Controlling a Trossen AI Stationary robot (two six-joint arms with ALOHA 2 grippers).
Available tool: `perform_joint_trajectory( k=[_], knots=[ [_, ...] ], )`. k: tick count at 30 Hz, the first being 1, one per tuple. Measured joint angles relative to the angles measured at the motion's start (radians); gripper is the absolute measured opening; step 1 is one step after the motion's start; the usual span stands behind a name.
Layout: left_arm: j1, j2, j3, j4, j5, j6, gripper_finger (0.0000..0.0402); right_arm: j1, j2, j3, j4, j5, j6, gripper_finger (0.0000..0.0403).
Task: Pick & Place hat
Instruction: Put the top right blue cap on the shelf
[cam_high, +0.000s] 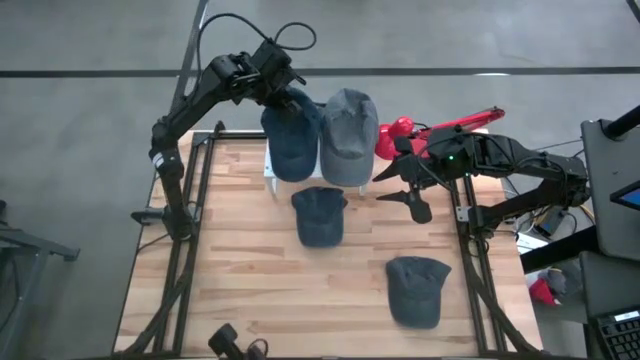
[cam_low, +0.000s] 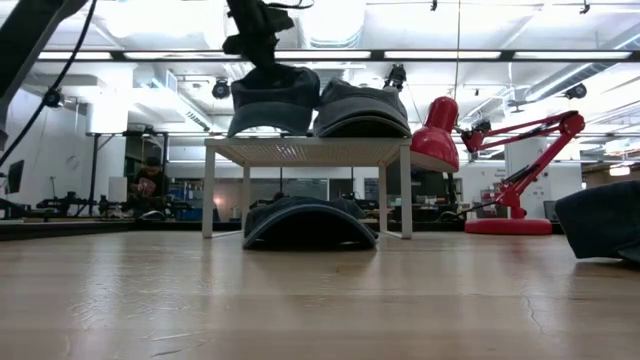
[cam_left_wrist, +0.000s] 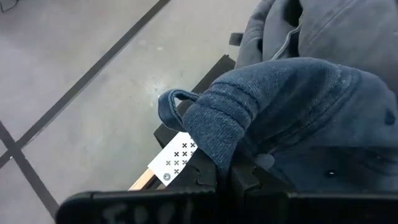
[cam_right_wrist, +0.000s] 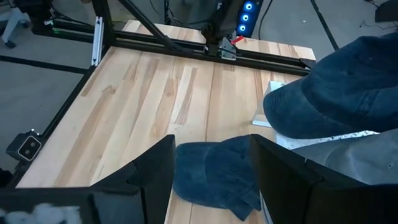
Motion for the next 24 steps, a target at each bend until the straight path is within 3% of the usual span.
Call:
perform_joint_trajectory(
  k=[24],
  knots=[
    [0.036, 0.021, -0.001, -0.042, -0.081, -0.007, 0.0, -0.01, 0.0, 0.001, 0.001, 0.001, -0.005, 0.0203]
  ],
)
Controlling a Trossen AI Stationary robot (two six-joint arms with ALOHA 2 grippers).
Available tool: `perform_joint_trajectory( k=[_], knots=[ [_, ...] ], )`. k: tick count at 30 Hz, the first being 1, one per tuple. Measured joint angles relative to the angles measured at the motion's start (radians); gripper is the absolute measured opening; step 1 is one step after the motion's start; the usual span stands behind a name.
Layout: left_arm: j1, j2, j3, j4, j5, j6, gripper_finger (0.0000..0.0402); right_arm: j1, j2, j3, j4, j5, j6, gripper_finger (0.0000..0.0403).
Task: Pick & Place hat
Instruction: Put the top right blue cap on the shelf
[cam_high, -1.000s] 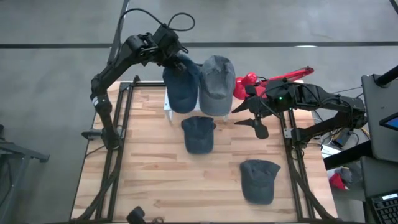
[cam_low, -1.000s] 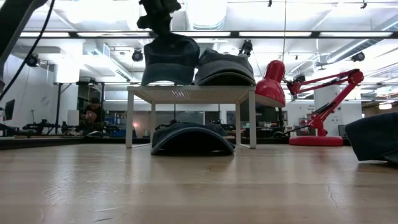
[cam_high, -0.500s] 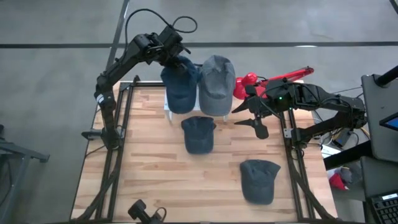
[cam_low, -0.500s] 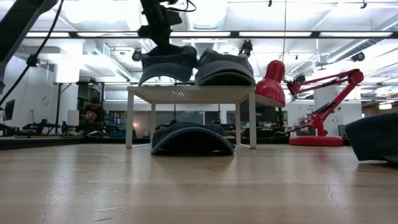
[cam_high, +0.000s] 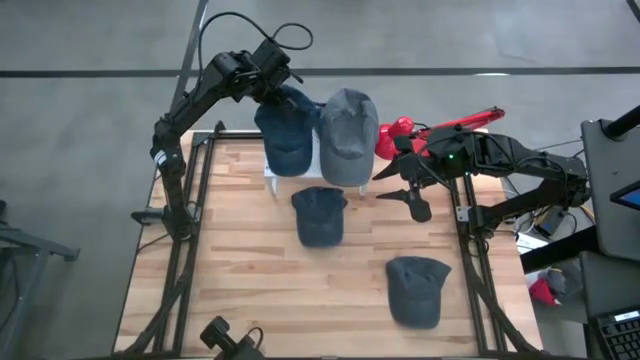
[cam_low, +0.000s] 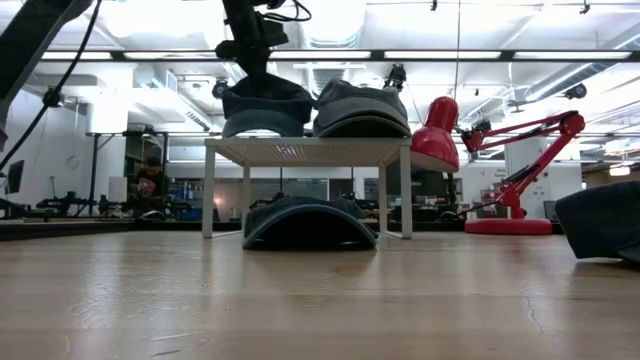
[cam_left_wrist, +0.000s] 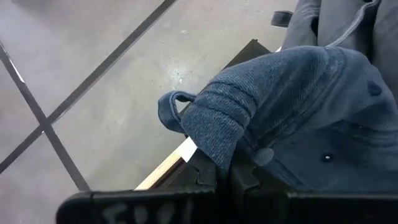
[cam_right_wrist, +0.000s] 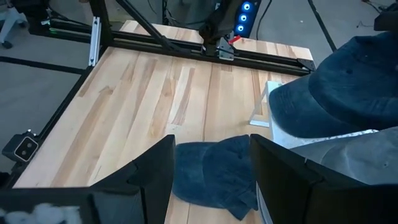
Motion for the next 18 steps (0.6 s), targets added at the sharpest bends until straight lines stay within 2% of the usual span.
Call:
perform_joint_trajectory(
  k=[8, 18],
  knots=[
    [0.005, 0.015, -0.002, 0.017, 0.08, -0.017, 0.0, 0.0, 0.0, 0.0, 0.002, 0.0, 0.002, 0.0203],
    [0.009, 0.022, -0.075, 0.017, 0.084, -0.024, 0.0001, 0.0, 0.0, 0.0, 0.002, 0.0, 0.027, 0.0203]
  ],
)
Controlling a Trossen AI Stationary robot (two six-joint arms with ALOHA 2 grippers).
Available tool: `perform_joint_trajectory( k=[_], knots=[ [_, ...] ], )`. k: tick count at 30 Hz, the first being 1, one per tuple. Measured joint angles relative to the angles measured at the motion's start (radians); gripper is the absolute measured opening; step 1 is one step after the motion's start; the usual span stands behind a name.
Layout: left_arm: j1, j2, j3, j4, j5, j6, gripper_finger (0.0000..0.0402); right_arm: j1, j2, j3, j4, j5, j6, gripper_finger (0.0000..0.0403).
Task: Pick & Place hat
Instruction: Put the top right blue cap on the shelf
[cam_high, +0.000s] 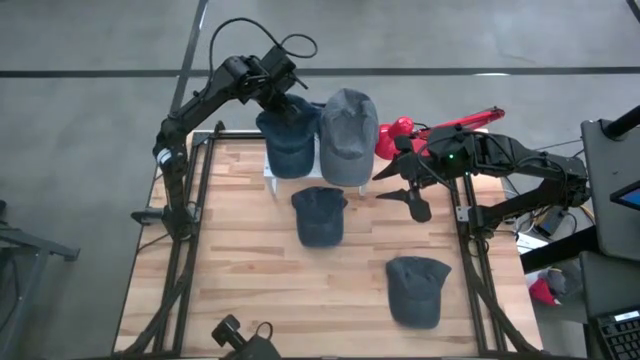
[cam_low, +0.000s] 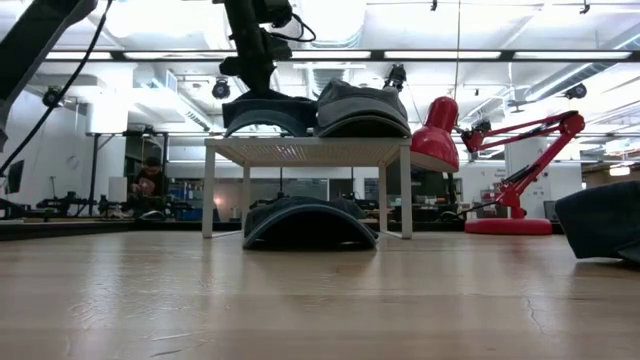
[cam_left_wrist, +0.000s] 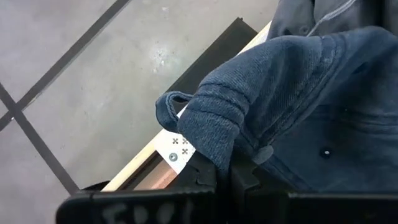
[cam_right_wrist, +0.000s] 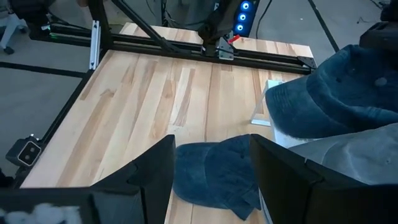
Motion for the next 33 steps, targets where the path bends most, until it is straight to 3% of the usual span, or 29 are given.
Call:
perform_joint_trajectory(
  k=[16, 33],
  knots=[
    [0.0, 0.0, -0.008, 0.037, 0.0, 0.023, 0.0058, 0.0, 0.0, 0.0, 0.001, 0.0, 0.004, 0.0203],
    [-0.001, 0.0, -0.008, 0.079, -0.018, 0.022, 0.0211, 0.0, 0.0, 0.0, 0.001, 0.0, 0.004, 0.0203]
  ],
)
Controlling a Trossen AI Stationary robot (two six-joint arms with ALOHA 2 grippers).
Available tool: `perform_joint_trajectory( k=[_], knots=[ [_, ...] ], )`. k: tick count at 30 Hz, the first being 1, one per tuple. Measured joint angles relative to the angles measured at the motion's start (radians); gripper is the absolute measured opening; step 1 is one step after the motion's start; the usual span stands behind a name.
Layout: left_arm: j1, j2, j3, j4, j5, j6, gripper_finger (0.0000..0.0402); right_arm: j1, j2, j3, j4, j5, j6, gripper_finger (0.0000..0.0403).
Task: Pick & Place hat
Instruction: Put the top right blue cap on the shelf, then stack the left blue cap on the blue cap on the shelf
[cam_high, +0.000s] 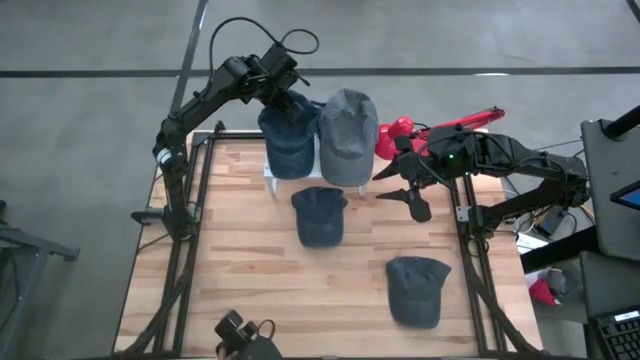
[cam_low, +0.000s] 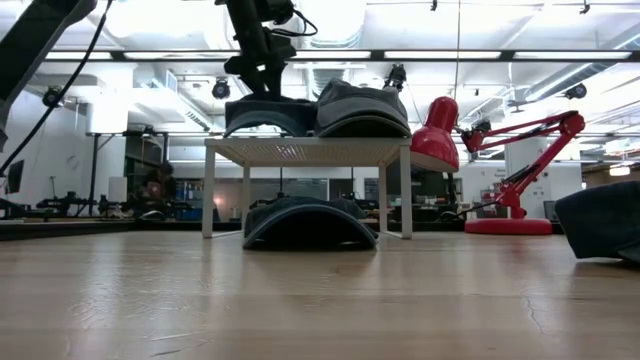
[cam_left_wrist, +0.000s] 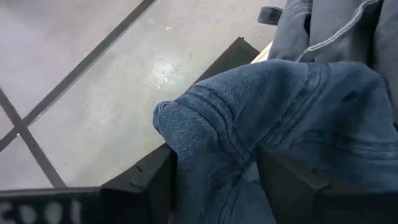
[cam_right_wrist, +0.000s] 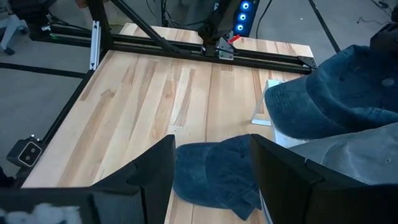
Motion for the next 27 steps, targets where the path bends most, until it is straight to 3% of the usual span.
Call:
perform_joint_trajectory(
  k=[7, 19, 27],
  knots=[
    [0.0, -0.002, 0.0, -0.001, -0.084, 0.035, 0.0246, 0.0, 0.0, 0.0, -0.001, 0.0, 0.003, 0.0203],
    [0.0, -0.003, 0.0, -0.014, -0.084, 0.055, 0.0246, 0.0, 0.0, 0.0, -0.001, 0.0, 0.003, 0.0203],
    [-0.024, -0.049, 0.006, -0.242, -0.069, -0.026, 0.0246, 0.0, 0.0, 0.0, -0.001, 0.0, 0.0, 0.0203]
  ],
)
